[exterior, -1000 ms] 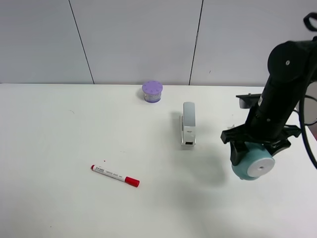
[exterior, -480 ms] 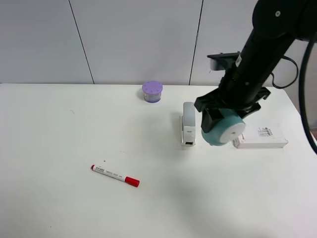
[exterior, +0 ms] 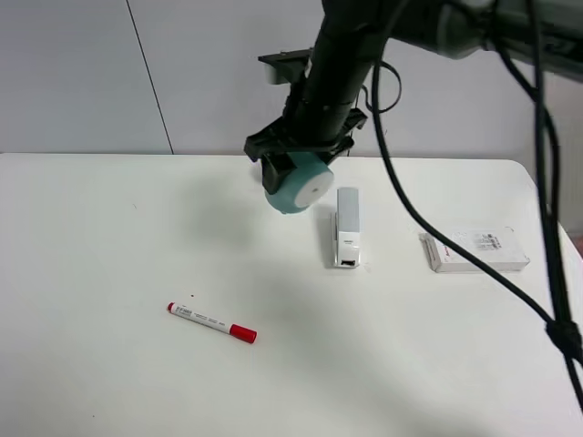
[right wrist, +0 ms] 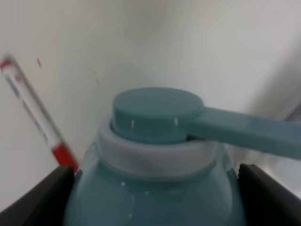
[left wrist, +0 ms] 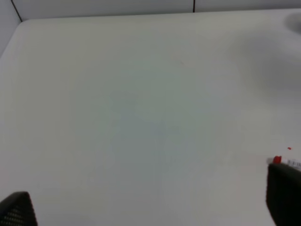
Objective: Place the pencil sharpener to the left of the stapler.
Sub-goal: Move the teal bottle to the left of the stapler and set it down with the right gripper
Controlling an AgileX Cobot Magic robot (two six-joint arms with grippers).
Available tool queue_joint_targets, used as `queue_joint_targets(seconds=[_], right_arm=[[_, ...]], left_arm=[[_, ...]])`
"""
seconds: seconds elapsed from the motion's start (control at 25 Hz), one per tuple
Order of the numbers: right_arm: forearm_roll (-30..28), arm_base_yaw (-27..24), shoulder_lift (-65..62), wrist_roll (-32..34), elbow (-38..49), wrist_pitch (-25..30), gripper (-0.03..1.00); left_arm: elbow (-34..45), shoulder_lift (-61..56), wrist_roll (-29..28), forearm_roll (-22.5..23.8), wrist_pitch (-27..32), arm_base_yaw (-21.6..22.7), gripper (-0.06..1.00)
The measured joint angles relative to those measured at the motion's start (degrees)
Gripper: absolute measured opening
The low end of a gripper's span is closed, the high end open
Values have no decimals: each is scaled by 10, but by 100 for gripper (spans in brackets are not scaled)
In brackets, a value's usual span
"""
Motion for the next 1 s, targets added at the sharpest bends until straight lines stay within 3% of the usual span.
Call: queue_joint_targets(seconds=[0.2,0.4,1.0], right_arm=[[-10,6,76,1,-76,-1,66],[-59,1,114,22,-80,-1,66],[-65,-19,182,24,-80,0,66]], left_arm=[[0,0,0,0,0,0,99],[0,0,0,0,0,0,99],[0,0,0,0,0,0,99]])
